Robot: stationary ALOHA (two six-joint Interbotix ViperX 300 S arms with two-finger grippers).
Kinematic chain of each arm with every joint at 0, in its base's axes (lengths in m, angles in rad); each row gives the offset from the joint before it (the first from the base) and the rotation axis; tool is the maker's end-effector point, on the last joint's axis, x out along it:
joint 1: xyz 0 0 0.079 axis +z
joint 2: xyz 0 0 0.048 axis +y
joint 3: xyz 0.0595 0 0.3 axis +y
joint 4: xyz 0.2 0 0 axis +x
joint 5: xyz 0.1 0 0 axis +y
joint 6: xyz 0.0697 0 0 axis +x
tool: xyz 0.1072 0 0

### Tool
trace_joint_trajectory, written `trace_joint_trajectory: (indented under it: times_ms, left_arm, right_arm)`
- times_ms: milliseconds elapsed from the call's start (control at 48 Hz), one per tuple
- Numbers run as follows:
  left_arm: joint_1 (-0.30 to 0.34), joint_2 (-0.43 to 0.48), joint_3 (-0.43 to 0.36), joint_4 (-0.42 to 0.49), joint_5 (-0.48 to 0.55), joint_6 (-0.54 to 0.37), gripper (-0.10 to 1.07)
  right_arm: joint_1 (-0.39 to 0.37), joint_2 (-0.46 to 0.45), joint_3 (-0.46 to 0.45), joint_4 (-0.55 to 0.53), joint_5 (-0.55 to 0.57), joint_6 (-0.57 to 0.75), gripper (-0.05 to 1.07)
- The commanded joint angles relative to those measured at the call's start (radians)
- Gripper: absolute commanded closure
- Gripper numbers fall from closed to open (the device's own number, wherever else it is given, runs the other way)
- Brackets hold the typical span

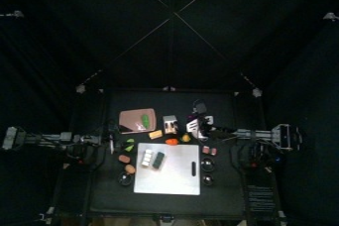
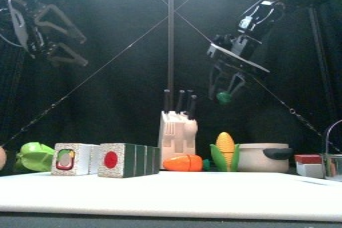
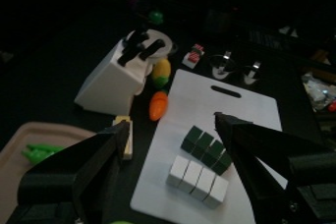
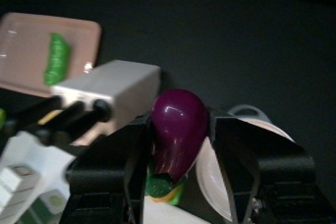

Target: Place eggplant onto large plate

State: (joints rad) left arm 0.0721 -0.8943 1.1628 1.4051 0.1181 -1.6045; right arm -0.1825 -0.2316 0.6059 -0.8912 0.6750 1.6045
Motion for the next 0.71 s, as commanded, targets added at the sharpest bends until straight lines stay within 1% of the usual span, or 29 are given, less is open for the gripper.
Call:
trace_joint_trajectory:
  times_ms: [0,104,208,375,479,562,625,688]
  left_arm:
    - [0.018,0.063,-0.066,0.011,-0.037,-0.002,-0.04]
    - [0.023,0.147,-0.110,0.006,-0.057,-0.002,-0.04]
    - [0.023,0.196,-0.147,0.002,-0.064,-0.002,-0.04]
    - [0.021,0.212,-0.187,-0.002,-0.092,-0.006,-0.04]
    - [0.021,0.221,-0.201,-0.012,-0.095,-0.006,-0.04]
    - [0.025,0.242,-0.221,-0.014,-0.095,-0.005,-0.04]
    - [0.032,0.258,-0.235,-0.017,-0.094,-0.009,-0.04]
    - [0.048,0.273,-0.242,-0.040,-0.092,-0.018,-0.04]
  right_arm:
    - [0.006,-0.017,-0.048,-0.066,-0.115,0.006,0.40]
    - [0.005,-0.009,-0.072,-0.098,-0.229,0.006,0.40]
    - [0.000,-0.003,-0.094,-0.127,-0.334,0.005,0.40]
    - [-0.002,0.020,-0.123,-0.192,-0.477,0.005,0.40]
    - [-0.008,0.052,-0.147,-0.204,-0.557,0.005,0.40]
    - [-0.012,0.083,-0.173,-0.202,-0.595,0.005,0.40]
    - [-0.012,0.107,-0.195,-0.202,-0.604,0.005,0.40]
    - [-0.012,0.133,-0.219,-0.201,-0.606,0.003,0.40]
